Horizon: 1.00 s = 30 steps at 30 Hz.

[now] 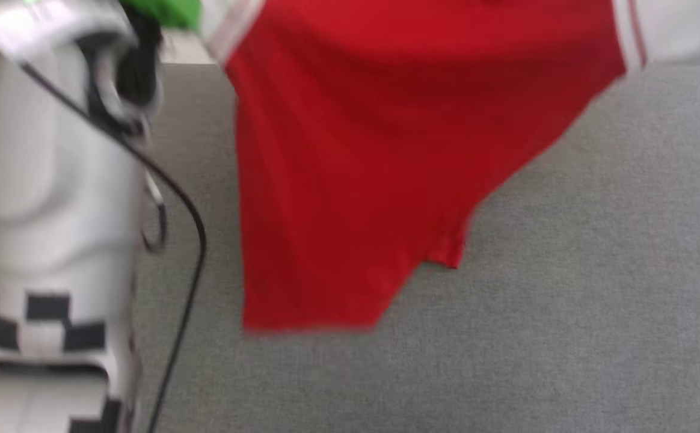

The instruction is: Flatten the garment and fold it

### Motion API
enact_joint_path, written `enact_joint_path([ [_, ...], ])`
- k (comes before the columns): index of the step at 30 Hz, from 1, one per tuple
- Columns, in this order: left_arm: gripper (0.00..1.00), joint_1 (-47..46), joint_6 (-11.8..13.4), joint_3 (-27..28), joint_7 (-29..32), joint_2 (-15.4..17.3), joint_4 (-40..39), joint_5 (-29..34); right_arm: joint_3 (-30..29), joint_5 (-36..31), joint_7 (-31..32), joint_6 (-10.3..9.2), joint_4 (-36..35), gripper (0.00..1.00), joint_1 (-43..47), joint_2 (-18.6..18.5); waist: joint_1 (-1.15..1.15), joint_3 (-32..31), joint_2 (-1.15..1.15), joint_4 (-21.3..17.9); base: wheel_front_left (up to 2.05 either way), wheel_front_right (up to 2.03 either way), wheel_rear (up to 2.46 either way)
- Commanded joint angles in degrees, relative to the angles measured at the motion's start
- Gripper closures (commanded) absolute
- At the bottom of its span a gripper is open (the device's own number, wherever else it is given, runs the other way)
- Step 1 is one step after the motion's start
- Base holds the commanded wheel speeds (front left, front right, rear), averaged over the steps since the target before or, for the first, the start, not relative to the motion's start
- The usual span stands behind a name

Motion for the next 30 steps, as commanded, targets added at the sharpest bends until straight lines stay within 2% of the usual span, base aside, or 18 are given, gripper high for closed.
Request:
enact_joint_path([
  [1, 1.00, -3.84, 0.69, 0.45, -1.26, 0.69, 1.58, 0.87, 0.15, -0.79, -1.04, -0.09, 1.18, 1.00, -3.67, 0.49, 0.00, 0.92, 0.00, -0.89, 0.00, 0.00, 0.00],
  [3, 1.00, -11.47, 1.47, 0.75, -3.84, 1.21, 5.31, 2.57, 1.23, -3.23, -2.98, -0.09, 4.61, 1.00, -11.23, 1.36, 0.00, 2.18, 0.00, -1.57, 0.00, 0.00, 0.00],
  [8, 1.00, -21.45, 2.53, 1.97, -9.82, 0.67, 10.00, 3.57, 0.55, -7.51, -8.11, -0.09, 10.06, 1.00, -22.55, 4.15, 0.00, 4.47, 0.00, -2.47, 0.00, 0.00, 0.00],
  [12, 1.00, -25.74, 1.82, 2.77, -12.89, 0.15, 12.89, 2.77, -0.73, -9.85, -11.99, -0.09, 13.54, 1.00, -28.08, 5.93, 0.00, 6.29, 0.00, -2.63, 0.00, 0.00, 0.00],
  [16, 1.00, -25.56, 0.96, 4.33, -15.96, 0.23, 15.04, 1.30, -0.71, -10.42, -15.22, -0.09, 16.11, 1.00, -29.35, 5.82, 0.00, 7.56, 0.00, -2.41, 0.00, 0.00, 0.00],
  [19, 1.00, -21.86, -0.70, 5.43, -17.45, 0.41, 16.11, -0.42, -0.51, -8.62, -18.08, -0.09, 17.51, 1.00, -26.84, 5.70, 0.00, 7.44, 0.00, -2.04, 0.00, 0.00, 0.00],
  [23, 1.00, -13.09, -3.41, 6.58, -19.36, 0.00, 17.14, -2.95, -0.91, -3.68, -22.87, -0.09, 17.83, 1.00, -19.03, 4.88, 0.00, 6.20, 0.00, -1.04, 0.00, 0.00, 0.00],
  [30, 1.00, 7.58, -7.74, 7.06, -22.05, -2.96, 16.37, -7.07, -0.06, 4.46, -27.98, -0.09, 13.20, 1.00, 2.69, 2.70, 0.00, 1.23, 0.00, 0.45, 0.00, 0.00, 0.00],
])
